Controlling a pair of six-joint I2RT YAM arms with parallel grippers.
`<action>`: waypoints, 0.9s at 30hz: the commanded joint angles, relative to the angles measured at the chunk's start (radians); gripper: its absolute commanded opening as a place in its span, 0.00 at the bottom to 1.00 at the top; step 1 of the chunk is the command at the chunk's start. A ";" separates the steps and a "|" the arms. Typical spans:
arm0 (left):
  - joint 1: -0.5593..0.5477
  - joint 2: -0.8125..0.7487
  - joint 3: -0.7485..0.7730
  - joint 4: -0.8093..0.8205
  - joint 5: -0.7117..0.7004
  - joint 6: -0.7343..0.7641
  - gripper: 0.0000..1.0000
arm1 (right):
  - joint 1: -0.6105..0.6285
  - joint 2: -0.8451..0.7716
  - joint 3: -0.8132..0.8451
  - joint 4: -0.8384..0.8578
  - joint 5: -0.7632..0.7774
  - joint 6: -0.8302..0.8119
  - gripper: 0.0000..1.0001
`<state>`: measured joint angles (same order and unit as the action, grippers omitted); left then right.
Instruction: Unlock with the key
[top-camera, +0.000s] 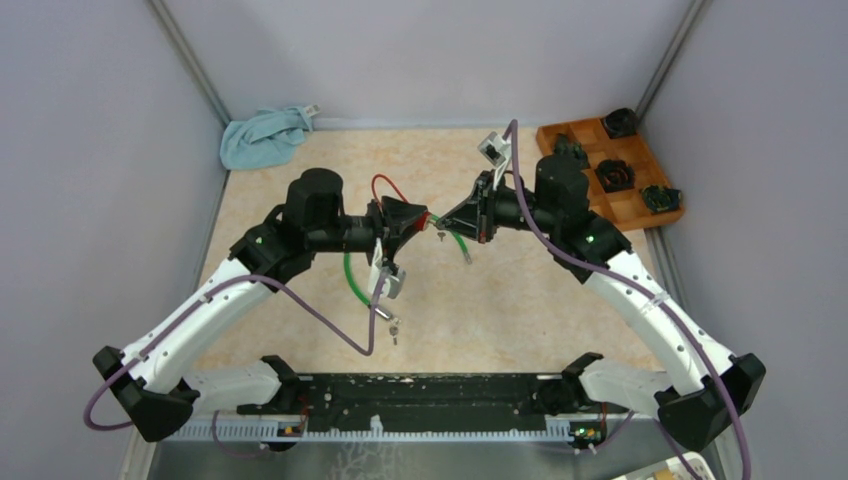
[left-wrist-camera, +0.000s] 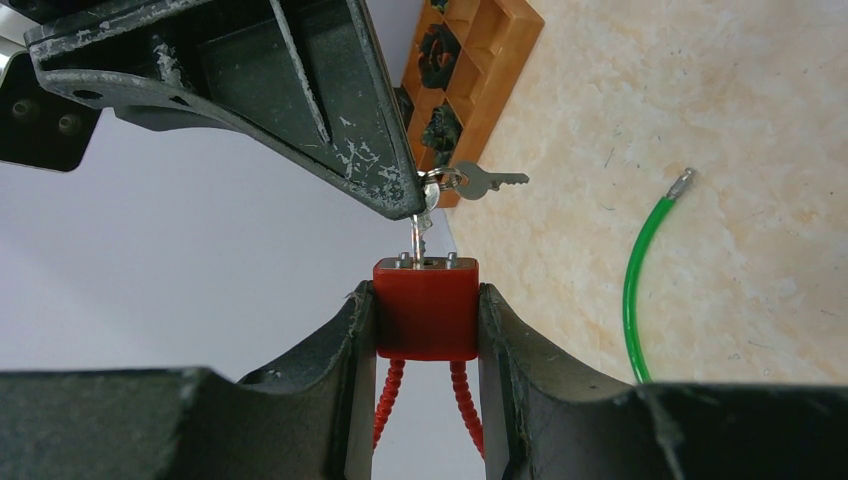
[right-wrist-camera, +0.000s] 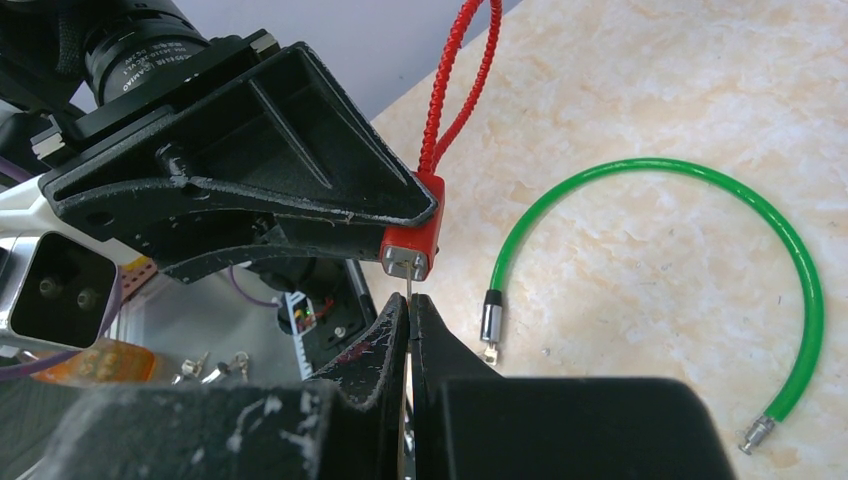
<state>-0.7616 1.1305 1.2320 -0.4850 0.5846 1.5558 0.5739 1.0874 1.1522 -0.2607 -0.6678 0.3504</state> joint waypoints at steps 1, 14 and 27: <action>-0.003 -0.021 0.037 0.033 0.032 -0.010 0.00 | 0.009 -0.016 -0.006 0.037 0.010 -0.013 0.00; -0.004 -0.019 0.040 0.028 0.037 0.000 0.00 | 0.009 0.000 -0.002 0.063 0.014 0.004 0.00; -0.020 0.015 0.042 -0.020 0.005 0.134 0.00 | 0.082 0.045 0.032 0.082 0.067 -0.011 0.00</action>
<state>-0.7609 1.1316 1.2320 -0.5262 0.5426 1.6295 0.6090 1.1160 1.1400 -0.2348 -0.6312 0.3599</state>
